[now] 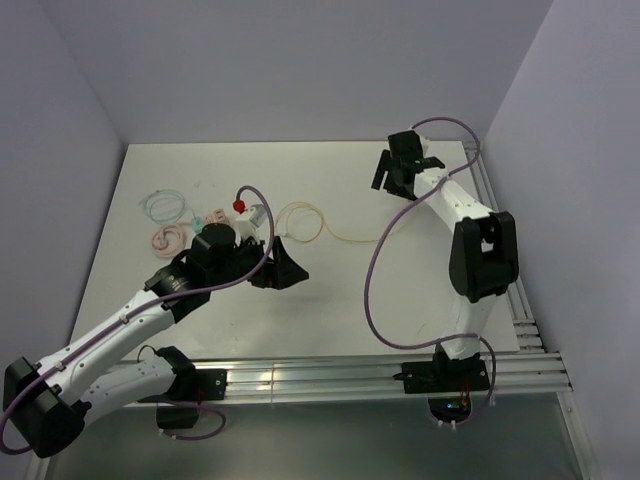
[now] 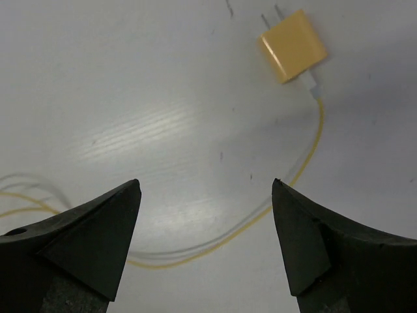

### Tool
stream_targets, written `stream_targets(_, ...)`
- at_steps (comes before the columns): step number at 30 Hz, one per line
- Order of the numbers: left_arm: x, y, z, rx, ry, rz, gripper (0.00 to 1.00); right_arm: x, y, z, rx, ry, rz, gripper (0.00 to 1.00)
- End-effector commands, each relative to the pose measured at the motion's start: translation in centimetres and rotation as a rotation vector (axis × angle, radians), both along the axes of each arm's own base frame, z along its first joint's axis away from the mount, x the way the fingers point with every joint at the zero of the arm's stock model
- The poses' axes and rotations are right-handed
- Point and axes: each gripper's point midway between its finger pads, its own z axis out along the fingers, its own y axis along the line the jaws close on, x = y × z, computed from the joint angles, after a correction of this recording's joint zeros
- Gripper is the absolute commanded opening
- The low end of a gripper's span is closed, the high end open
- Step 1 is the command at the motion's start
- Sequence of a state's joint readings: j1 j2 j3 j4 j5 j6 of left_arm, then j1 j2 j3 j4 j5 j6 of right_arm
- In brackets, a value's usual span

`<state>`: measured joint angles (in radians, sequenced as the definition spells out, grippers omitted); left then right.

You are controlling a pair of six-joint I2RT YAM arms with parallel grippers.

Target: Insert the plug

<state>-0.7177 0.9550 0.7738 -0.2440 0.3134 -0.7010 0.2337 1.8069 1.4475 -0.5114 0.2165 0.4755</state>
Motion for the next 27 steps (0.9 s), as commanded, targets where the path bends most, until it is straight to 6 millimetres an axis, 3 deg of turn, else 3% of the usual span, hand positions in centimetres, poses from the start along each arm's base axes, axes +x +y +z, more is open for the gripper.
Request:
stream_targets(1,-0.9,-0.4,1.4,-0.063,-0.041,-0.047,0.86,3.1,-3.5,0.9,-0.115,-0.013,-0.003,0.88)
stream_targets(2,-1.1,-0.4,1.6,-0.068,-0.049,-0.056,0.86,3.6,-3.4,-0.8,-0.121,0.035,0.050,0.88)
stream_targets(4,-1.3,-0.3,1.9,-0.069,-0.061,-0.066,0.86,5.6,-3.8,-0.3,-0.138,0.017,0.087,0.87)
stream_targets(5,-1.4,-0.3,2.1,-0.072,-0.069,-0.072,0.86,5.7,-4.4,-2.3,-0.163,0.079,0.098,0.87)
stream_targets(9,-1.7,-0.8,2.4,-0.084,-0.087,-0.119,0.85,7.9,-5.8,-3.5,-0.231,0.123,0.104,0.89)
stream_targets(10,-1.7,-1.0,2.4,-0.083,-0.085,-0.125,0.85,9.0,-5.8,-2.6,-0.224,0.099,0.103,0.90)
stream_targets(11,-1.6,-1.1,2.1,-0.073,-0.079,-0.130,0.85,9.0,-5.9,-3.8,-0.217,0.132,0.111,0.90)
stream_targets(13,-1.5,-1.3,1.8,-0.062,-0.077,-0.140,0.85,10.0,-5.8,-4.1,-0.181,0.127,0.135,0.90)
stream_targets(20,-1.0,-1.8,1.2,-0.047,-0.082,-0.155,0.85,9.8,-7.5,-5.4,-0.255,0.193,0.147,0.90)
stream_targets(27,-0.5,-2.6,0.7,-0.045,-0.066,-0.173,0.85,9.1,-8.0,-7.4,-0.243,0.270,0.187,0.89)
